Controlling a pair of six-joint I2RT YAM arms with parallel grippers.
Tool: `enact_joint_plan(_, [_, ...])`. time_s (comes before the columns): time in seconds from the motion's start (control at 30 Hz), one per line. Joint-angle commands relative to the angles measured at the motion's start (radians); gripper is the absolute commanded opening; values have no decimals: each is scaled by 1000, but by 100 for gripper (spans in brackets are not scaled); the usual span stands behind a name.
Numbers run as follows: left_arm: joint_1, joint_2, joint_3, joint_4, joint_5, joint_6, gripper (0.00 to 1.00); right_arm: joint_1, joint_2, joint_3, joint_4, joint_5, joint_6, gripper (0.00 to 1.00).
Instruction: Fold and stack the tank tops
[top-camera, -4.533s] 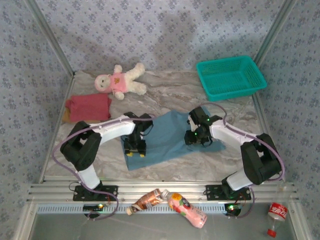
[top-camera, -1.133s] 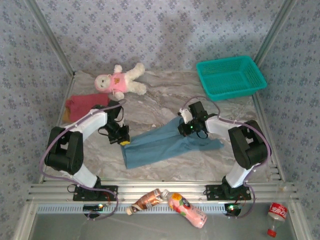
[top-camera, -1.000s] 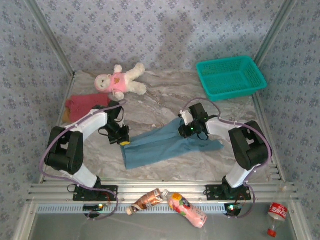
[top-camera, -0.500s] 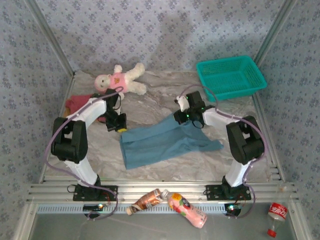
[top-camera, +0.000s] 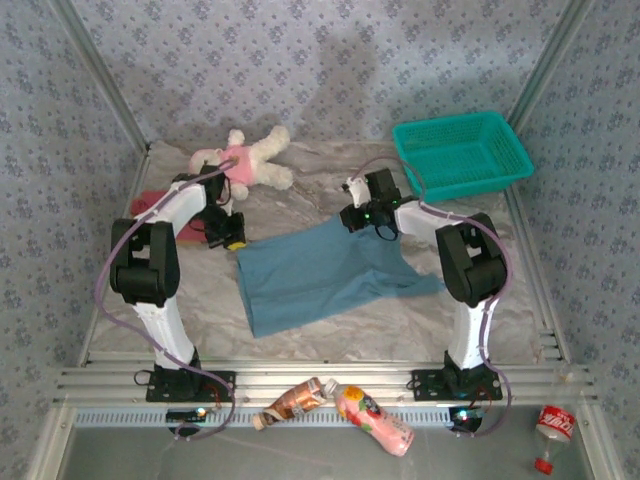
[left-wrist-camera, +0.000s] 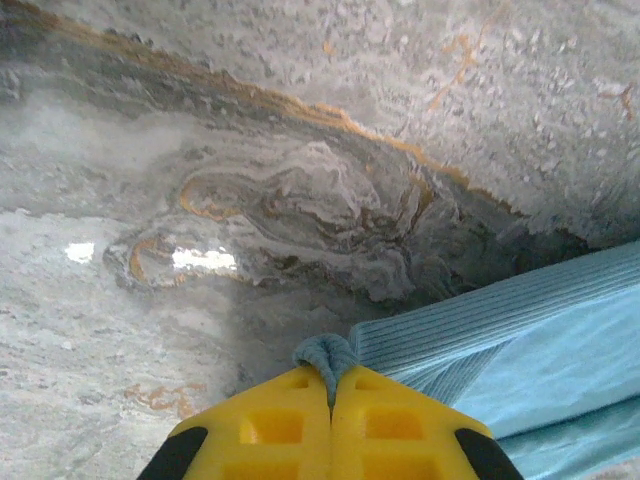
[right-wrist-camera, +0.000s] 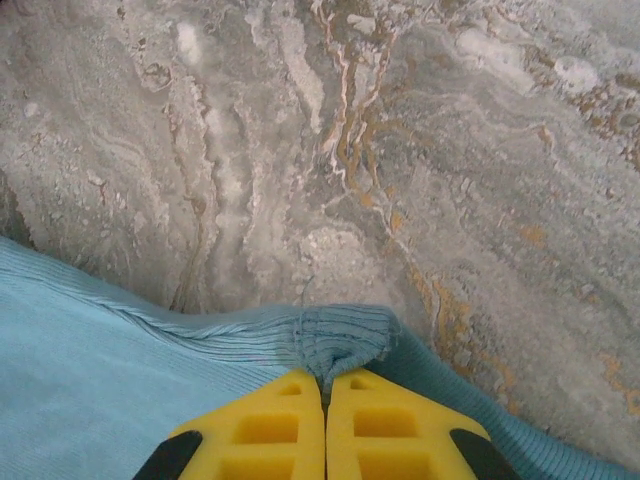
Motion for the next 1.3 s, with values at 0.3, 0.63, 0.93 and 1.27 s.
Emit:
enact_joint_plan(0.3, [-47, -179, -176, -35, 89, -26, 0, -7, -150, -253, 72, -45, 43, 7])
enact_joint_plan(0.63, [-117, -219, -306, 13, 88, -60, 0, -13, -193, -332, 47, -33, 33, 8])
enact_joint_plan(0.93, [-142, -221, -395, 45, 95, -74, 3, -13, -241, -381, -6, -32, 33, 13])
enact_joint_plan(1.27, [-152, -251, -371, -44, -19, -49, 27, -116, -363, -321, -108, -32, 67, 33])
